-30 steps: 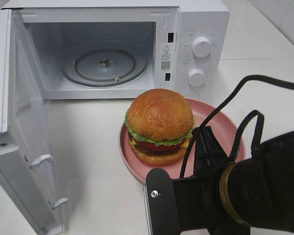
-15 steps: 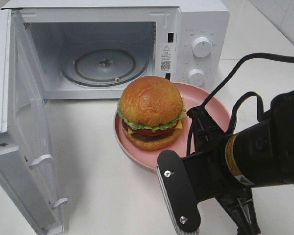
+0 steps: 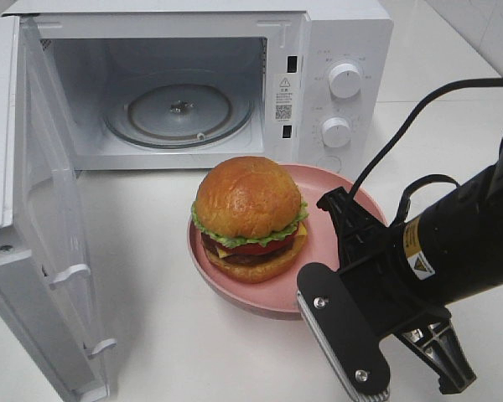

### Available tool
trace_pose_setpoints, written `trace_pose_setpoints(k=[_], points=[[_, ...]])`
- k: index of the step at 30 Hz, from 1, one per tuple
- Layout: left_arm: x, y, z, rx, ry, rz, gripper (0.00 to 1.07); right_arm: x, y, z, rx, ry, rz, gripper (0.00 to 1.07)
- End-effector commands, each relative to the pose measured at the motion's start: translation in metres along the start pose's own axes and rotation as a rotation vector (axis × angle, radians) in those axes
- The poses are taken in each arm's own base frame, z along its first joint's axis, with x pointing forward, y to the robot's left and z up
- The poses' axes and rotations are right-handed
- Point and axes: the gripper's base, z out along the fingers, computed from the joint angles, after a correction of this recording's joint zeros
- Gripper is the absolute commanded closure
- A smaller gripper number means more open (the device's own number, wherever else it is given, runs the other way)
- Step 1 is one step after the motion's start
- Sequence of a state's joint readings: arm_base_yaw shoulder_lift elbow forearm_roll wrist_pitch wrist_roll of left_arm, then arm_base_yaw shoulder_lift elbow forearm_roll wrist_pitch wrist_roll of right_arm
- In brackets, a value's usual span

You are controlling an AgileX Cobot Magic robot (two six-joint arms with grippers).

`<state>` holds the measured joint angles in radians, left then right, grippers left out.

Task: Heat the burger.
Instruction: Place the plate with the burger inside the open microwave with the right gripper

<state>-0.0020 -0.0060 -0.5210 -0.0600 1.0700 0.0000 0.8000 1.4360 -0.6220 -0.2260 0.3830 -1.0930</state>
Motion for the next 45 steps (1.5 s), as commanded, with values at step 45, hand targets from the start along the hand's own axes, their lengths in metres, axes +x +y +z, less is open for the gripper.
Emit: trace_pose_setpoints(k=[45], points=[[0.002, -0.001, -0.002, 0.005, -0.012, -0.004, 0.07, 0.000, -0.058, -0.010, 0.180, -0.025, 0.022, 1.07]])
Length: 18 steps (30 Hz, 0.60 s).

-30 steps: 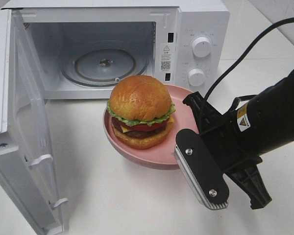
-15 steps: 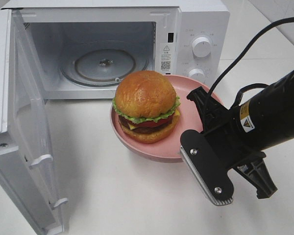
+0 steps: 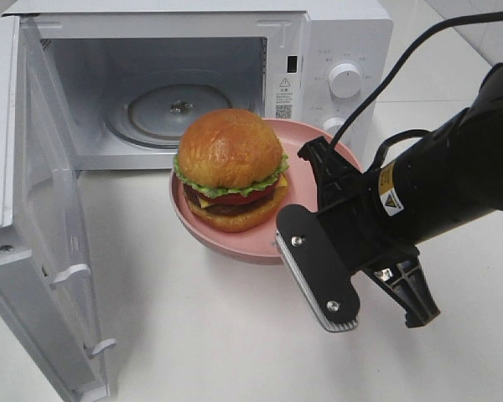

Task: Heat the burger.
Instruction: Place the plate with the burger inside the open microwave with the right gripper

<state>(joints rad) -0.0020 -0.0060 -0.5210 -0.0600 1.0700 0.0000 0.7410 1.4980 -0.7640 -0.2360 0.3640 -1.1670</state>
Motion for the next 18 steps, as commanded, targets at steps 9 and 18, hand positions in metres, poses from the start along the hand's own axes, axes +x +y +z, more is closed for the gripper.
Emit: trace_pose_setpoints(k=[9, 18], points=[[0.002, -0.001, -0.002, 0.005, -0.012, -0.004, 0.07, -0.008, -0.028, 0.008, 0.071, -0.018, 0.044, 1.07], [0.002, -0.001, -0.002, 0.005, -0.012, -0.004, 0.07, -0.021, -0.042, 0.031, 0.037, -0.019, 0.027, 1.07]])
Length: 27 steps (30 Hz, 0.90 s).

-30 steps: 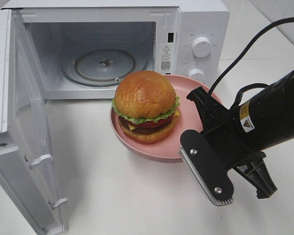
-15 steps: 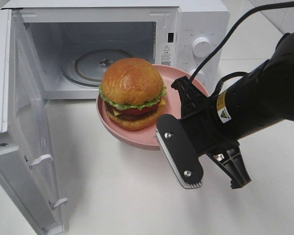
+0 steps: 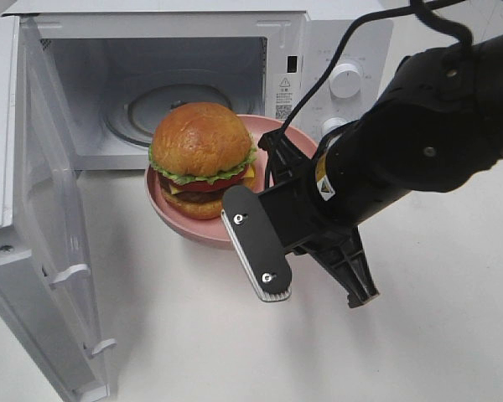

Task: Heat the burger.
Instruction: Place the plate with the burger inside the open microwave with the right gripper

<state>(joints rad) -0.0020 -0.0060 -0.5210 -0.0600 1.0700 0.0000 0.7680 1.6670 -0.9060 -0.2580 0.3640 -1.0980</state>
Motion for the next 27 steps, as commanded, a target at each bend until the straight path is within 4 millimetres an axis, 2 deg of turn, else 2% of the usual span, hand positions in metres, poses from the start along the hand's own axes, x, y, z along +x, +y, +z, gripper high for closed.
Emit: trace_pose_setpoints(k=[1, 17, 27], points=[[0.002, -0.001, -0.002, 0.005, -0.012, -0.004, 0.07, -0.005, -0.013, 0.000, 0.059, -0.022, 0.005, 1.07], [0.002, -0.001, -0.002, 0.005, -0.012, -0.004, 0.07, -0.016, -0.052, 0.024, 0.065, -0.010, 0.011, 1.07], [0.002, -0.001, -0.002, 0.005, -0.012, -0.004, 0.07, -0.023, -0.076, 0.038, 0.098, -0.012, 0.096, 1.07]])
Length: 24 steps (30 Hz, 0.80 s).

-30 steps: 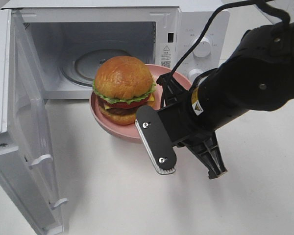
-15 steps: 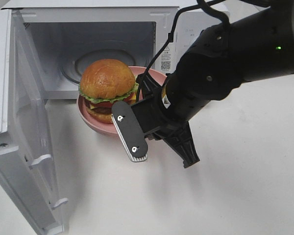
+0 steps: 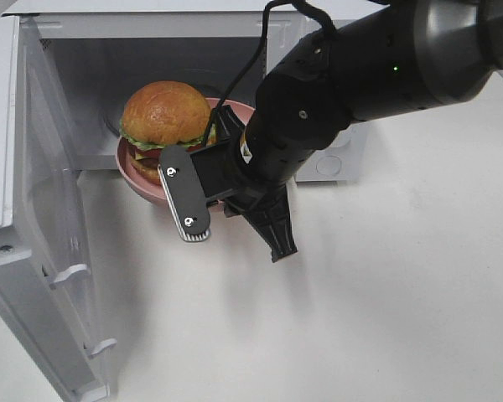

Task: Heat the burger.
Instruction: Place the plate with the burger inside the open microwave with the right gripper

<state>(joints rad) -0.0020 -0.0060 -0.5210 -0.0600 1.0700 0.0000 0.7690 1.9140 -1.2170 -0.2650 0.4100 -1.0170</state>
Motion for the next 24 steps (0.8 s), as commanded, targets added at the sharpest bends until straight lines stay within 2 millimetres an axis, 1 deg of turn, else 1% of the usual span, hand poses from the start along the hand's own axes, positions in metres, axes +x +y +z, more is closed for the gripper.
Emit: trace_pose_setpoints(k=[1, 8, 13, 14, 21, 24], points=[[0.002, -0.001, -0.002, 0.005, -0.012, -0.004, 0.07, -0.006, -0.017, -0.003, 0.079, -0.023, 0.020, 1.07], [0.002, -0.001, -0.002, 0.005, -0.012, -0.004, 0.07, -0.008, -0.029, 0.007, 0.064, 0.020, 0.008, 1.07], [0.002, -0.001, -0.002, 0.005, -0.012, -0.004, 0.07, -0.009, -0.039, 0.013, 0.063, 0.037, 0.060, 1.07], [0.002, -0.001, -0.002, 0.005, -0.012, -0.004, 0.07, -0.011, -0.044, 0.015, 0.073, 0.035, 0.075, 1.07], [0.002, -0.001, -0.002, 0.005, -0.012, -0.004, 0.07, -0.014, -0.057, 0.024, 0.086, 0.056, 0.090, 1.07], [0.002, -0.001, -0.002, 0.005, -0.012, -0.004, 0.07, -0.018, -0.067, 0.029, 0.099, 0.058, 0.121, 1.07]])
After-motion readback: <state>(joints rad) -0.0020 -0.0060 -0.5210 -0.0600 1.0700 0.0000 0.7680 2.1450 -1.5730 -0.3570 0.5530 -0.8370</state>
